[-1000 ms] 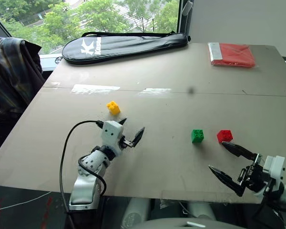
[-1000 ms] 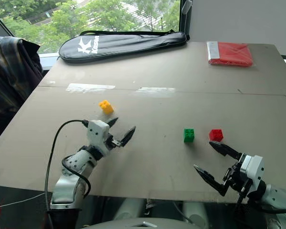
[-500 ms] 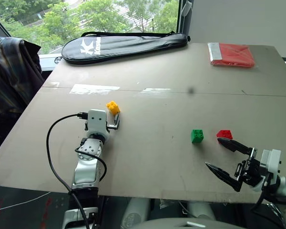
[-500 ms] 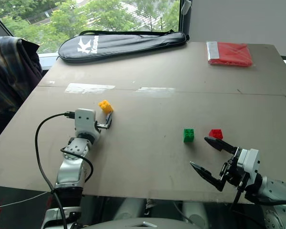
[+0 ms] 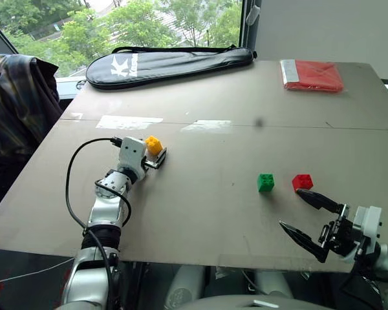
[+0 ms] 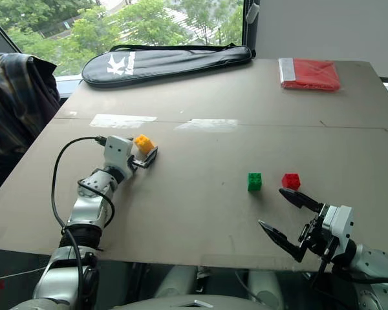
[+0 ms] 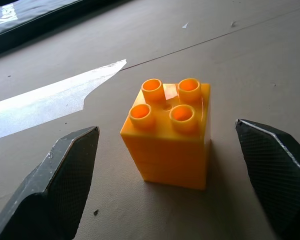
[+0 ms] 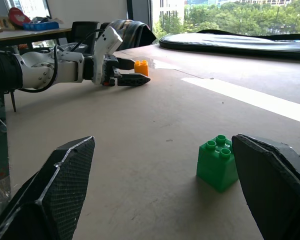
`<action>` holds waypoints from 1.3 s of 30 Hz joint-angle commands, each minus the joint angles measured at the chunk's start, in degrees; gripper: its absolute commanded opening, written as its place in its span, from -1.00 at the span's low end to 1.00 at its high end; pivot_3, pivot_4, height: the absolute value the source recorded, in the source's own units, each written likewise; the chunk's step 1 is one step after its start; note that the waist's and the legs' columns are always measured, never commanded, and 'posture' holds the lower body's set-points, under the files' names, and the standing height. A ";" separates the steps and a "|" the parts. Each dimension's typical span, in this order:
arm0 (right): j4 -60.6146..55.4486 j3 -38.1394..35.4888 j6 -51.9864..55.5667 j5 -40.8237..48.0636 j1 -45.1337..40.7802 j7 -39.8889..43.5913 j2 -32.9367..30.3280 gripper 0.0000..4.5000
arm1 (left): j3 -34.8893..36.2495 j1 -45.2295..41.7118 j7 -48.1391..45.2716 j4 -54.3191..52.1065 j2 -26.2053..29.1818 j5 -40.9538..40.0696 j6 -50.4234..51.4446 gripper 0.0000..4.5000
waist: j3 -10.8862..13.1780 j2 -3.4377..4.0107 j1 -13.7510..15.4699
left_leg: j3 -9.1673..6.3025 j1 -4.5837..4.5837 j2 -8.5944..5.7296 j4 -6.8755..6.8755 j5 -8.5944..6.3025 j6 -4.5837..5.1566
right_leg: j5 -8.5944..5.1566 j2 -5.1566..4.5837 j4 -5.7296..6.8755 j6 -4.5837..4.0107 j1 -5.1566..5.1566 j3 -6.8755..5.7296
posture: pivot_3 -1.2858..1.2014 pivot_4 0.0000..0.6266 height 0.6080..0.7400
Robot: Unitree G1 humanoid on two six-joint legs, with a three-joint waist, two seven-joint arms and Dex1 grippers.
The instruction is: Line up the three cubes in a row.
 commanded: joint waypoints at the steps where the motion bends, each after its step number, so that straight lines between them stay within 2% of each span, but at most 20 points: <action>1: -2.13 -1.30 -1.21 0.17 0.19 0.14 -0.15 1.00 | -0.41 -2.21 -7.43 7.41 1.56 -2.07 -0.62 0.64 | -0.02 0.03 -0.02 | 0.01 0.00 0.00 0.00 0.00 0.00 | 0.00 0.07 0.00 0.00 0.01 0.00 | 0.03 -0.52 0.39; 6: -1.97 -1.69 -1.56 0.24 0.48 0.32 -0.42 1.00 | -1.94 -4.99 -14.12 12.64 3.71 -1.58 -2.54 -0.44 | -0.03 0.02 -0.12 | 0.00 -0.01 0.01 0.00 0.00 0.00 | 0.00 0.14 -0.02 0.00 0.00 0.02 | 0.03 -0.52 0.39; 9: -1.83 -1.74 -1.64 0.24 0.27 0.27 -0.52 1.00 | -2.09 -5.62 -16.50 13.26 3.76 -1.98 -3.89 -0.42 | -0.03 0.02 -0.14 | 0.00 -0.02 0.03 0.00 0.00 0.00 | 0.00 0.15 -0.03 0.00 0.00 0.03 | 0.03 -0.52 0.39; 12: -1.47 -1.81 -1.82 0.36 0.03 0.46 -0.49 1.00 | -3.76 -3.83 -26.17 6.24 2.27 -6.13 -2.85 -0.42 | -0.02 0.01 -0.14 | 0.01 -0.05 0.02 0.00 0.00 0.00 | 0.00 0.14 -0.06 0.00 -0.02 0.04 | 0.03 -0.52 0.39; 15: -0.60 -2.11 -2.24 0.48 0.05 1.42 -0.72 1.00 | -6.62 -1.78 -34.96 -1.33 1.34 -9.38 -1.60 -0.42 | 0.00 -0.01 -0.02 | 0.02 -0.15 0.00 0.00 -0.02 0.02 | 0.11 0.09 -0.16 -0.20 -0.04 0.04 | 0.03 -0.52 0.39; 19: 0.58 -2.43 -3.50 -0.03 0.68 2.42 -0.41 1.00 | -13.83 -3.00 -42.99 -5.19 0.70 -7.00 -2.73 -0.42 | 0.05 -0.10 -0.16 | -0.04 -0.23 0.00 0.00 -0.03 0.04 | 0.13 0.09 -0.26 -0.24 -0.05 0.01 | 0.03 -0.52 0.39; 30: -0.44 -2.19 -7.82 -2.75 5.91 1.64 1.90 1.00 | -23.59 -11.60 -46.50 1.88 -6.05 -1.03 -5.18 -0.42 | 0.10 -0.16 -0.41 | 0.04 -0.20 0.06 -0.01 -0.03 0.04 | 0.02 0.26 -0.25 -0.06 -0.05 0.06 | 0.03 -0.52 0.39; 39: -1.91 -1.48 -9.95 -4.41 9.44 -0.39 4.10 1.00 | -25.16 -13.73 -45.93 6.67 -8.96 1.04 -8.11 -0.42 | 0.11 -0.19 -0.05 | 0.04 -0.17 0.09 -0.01 -0.03 0.06 | -0.01 0.28 -0.24 0.00 -0.03 0.05 | 0.03 -0.52 0.39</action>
